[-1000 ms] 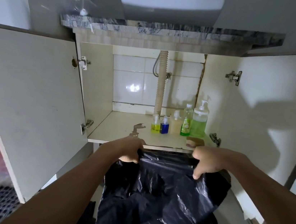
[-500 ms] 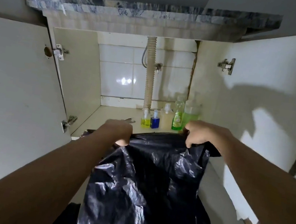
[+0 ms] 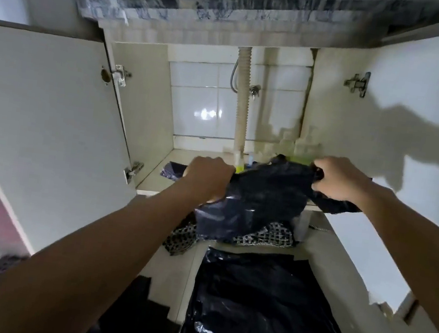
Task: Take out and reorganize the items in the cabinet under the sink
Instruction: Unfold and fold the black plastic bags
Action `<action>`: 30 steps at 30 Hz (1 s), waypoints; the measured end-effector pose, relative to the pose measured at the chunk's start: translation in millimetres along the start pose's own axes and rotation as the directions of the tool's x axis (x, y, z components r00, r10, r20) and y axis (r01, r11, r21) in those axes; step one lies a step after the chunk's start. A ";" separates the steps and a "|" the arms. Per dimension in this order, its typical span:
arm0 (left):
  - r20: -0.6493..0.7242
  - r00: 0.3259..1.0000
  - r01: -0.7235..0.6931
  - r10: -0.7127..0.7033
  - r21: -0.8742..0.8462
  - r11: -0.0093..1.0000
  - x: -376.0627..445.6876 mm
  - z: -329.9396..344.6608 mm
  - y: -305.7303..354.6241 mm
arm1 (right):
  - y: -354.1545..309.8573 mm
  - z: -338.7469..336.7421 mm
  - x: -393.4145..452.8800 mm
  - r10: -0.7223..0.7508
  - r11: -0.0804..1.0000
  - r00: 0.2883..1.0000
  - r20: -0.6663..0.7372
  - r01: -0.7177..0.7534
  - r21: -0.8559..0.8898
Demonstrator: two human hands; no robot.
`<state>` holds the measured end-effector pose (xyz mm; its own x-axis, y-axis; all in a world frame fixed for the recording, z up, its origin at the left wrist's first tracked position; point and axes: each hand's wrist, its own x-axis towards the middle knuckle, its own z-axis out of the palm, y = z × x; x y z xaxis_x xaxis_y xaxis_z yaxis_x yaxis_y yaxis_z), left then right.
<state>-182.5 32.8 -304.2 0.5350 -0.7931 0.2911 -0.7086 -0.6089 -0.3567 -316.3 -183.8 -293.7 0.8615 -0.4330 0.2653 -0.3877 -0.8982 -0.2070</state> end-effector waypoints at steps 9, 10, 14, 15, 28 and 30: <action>0.585 0.773 -0.133 0.247 -0.230 0.964 -59.3 116.7 70.7 | 14.9 122.1 -60.8 0.233 0.940 0.695 0.680 0.019 -0.342; 0.615 0.749 -0.126 0.245 -0.231 0.965 -65.6 129.5 78.0 | 19.0 139.7 -70.4 0.245 0.934 0.670 0.700 0.031 -0.357; 0.678 0.683 -0.129 0.272 -0.254 0.959 -100.5 171.9 104.8 | 32.3 199.5 -110.4 0.310 0.905 0.554 0.773 0.077 -0.418; 0.684 0.675 -0.132 0.277 -0.258 0.957 -110.6 182.7 111.5 | 35.9 212.1 -121.9 0.319 0.894 0.541 0.778 0.101 -0.437; 0.870 0.422 0.005 0.256 -0.284 0.959 -178.4 213.7 158.1 | 38.5 253.0 -182.6 0.396 0.836 0.475 0.786 0.168 -0.523; 0.953 0.216 0.256 0.214 -0.267 0.929 -174.2 214.1 155.6 | 27.0 251.4 -169.6 0.405 0.856 0.442 0.800 0.125 -0.502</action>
<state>-287.4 72.9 -600.5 0.4022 -0.3164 -0.8592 -0.6440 -0.7648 -0.0198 -390.4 -115.7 -581.0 0.4866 -0.4949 -0.7200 -0.3887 -0.8607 0.3289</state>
